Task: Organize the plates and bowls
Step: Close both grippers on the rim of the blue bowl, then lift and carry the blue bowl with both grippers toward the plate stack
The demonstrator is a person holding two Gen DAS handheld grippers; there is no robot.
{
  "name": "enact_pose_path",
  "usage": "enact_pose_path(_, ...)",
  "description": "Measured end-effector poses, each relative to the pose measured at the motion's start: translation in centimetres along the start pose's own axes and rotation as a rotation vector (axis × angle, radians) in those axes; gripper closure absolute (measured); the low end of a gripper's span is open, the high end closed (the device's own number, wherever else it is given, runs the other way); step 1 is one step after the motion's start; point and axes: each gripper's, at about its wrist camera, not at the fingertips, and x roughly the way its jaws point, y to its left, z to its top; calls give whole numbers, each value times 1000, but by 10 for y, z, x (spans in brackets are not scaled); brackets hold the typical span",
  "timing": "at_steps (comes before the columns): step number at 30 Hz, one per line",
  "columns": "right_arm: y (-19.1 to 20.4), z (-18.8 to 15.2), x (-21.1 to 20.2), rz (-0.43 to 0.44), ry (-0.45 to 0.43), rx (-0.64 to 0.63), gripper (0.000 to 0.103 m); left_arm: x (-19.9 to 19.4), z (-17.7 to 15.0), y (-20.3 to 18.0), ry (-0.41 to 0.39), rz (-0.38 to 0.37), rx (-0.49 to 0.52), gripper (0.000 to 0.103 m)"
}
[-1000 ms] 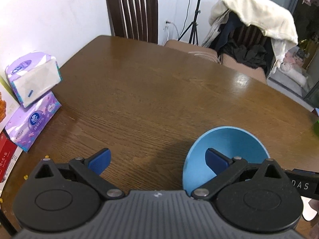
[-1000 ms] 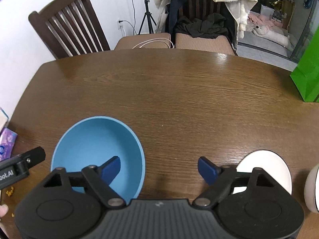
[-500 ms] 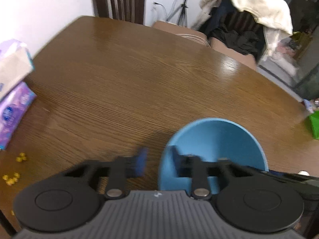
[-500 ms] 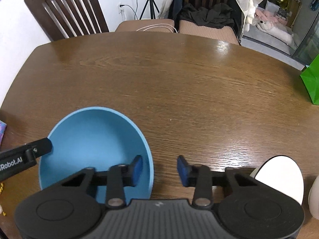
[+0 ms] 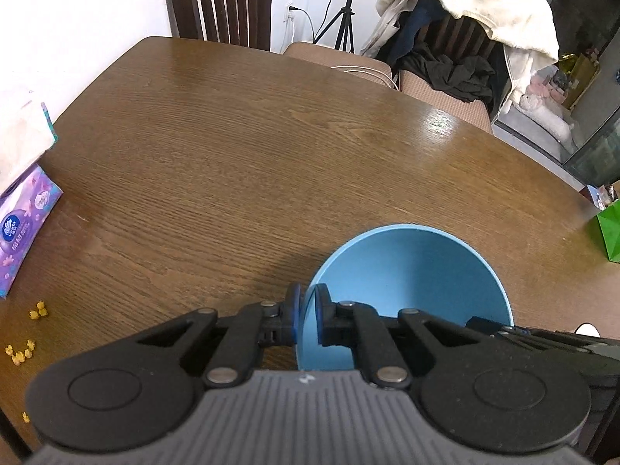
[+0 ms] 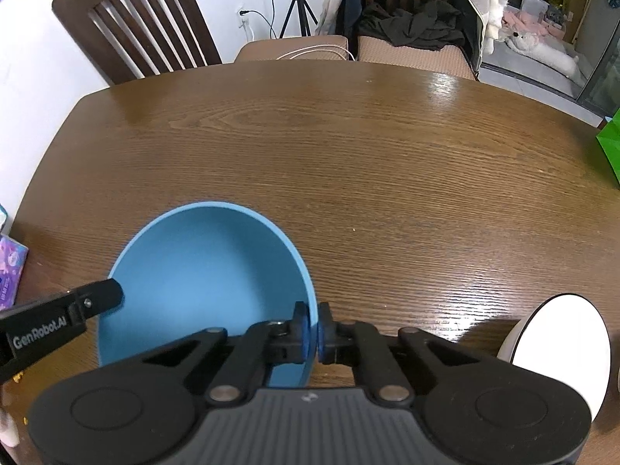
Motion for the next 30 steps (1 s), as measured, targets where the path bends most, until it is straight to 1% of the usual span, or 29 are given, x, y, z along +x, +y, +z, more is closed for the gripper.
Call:
enact_pose_path(17, -3, -4, -24, 10, -22, 1, 98, -23, -9, 3, -27, -2, 5, 95)
enact_pose_path(30, -5, -21, -44, 6, -43, 0, 99, -47, -28, 0, -49, -12, 8, 95)
